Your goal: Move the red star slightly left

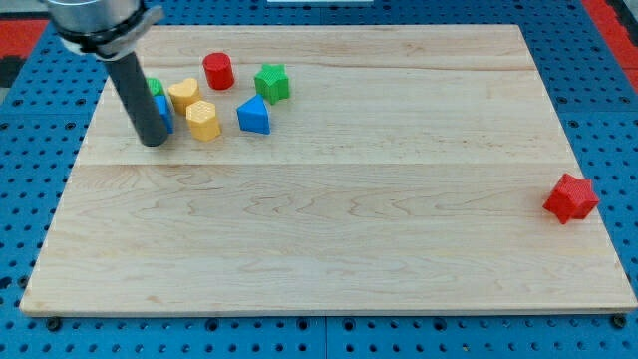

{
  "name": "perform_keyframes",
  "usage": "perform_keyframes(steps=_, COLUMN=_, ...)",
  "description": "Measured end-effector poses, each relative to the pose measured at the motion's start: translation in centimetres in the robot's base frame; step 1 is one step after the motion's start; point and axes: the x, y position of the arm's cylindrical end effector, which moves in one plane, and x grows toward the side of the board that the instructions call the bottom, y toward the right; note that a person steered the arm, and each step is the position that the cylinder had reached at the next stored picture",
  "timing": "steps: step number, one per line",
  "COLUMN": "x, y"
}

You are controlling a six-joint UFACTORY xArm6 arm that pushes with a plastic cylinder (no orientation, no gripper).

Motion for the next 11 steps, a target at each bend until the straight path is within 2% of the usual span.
perform_keyframes(steps=2, x=1.1, y=1.3)
perform_keyframes(steps=3, x=4.0, y=5.6)
perform_keyframes(steps=4, x=7.8, y=14.5)
perform_keyframes(steps=5, x=14.9, y=20.3)
perform_keyframes(steps=6, x=19.0, y=33.6)
perform_keyframes(steps=7, x=19.5, y=46.1)
perform_keyframes(steps=8, x=15.6, y=53.0)
perform_keyframes(steps=9, x=11.5, y=52.5)
perform_keyframes(steps=11, x=7.0, y=42.6)
